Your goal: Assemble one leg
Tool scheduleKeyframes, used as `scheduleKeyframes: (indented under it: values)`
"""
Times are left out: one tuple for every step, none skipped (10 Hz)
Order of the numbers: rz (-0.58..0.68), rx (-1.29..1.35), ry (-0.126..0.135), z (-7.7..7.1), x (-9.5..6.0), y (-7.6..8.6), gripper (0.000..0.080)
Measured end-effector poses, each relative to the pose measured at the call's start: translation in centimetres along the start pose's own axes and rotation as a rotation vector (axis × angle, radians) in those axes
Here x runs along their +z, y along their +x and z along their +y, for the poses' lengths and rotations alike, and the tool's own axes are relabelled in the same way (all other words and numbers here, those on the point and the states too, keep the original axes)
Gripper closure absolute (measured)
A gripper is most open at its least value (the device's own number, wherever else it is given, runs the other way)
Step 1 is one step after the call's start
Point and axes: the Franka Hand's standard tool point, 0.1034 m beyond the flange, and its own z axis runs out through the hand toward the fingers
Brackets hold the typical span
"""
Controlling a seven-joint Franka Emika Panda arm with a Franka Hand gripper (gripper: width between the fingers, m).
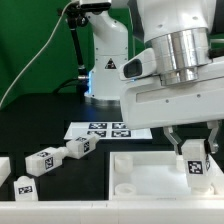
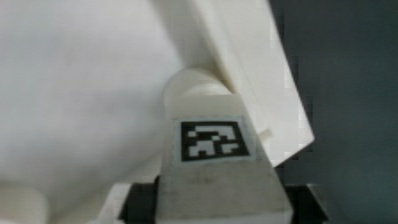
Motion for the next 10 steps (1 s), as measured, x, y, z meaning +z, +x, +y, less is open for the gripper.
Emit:
scheduleKeyframes:
  values:
    - [-0.001, 0.097, -0.008, -0.07, 0.0, -0.06, 0.0515]
    - [-0.004, 0.195, -0.023, -0.15, -0.02, -0.16, 0.0515]
    - [-0.004, 0.225, -0.028, -0.17, -0.05, -0.13, 0.0515]
    - [-0.008, 0.251, -0.028, -0.17, -0.06, -0.17, 0.0515]
    - [-0.01, 0.278, -0.025, -0.23, -0.05, -0.24, 0.0515]
    - [-0.011, 0.27, -0.026, -0.23, -0.02, -0.28, 0.0384]
    - [-0.012, 0.224, -0.025, -0.24, -0.02, -0.29, 0.0252]
    - [-0.014, 0.183, -0.025, -0.43, -0.01, -0.5, 0.0252]
    - [-0.013, 0.073, -0.021, -0.44, -0.02, -0.47, 0.0171]
    - [0.0, 0.0, -0.014, -0.32, -0.15, 0.01, 0.0156]
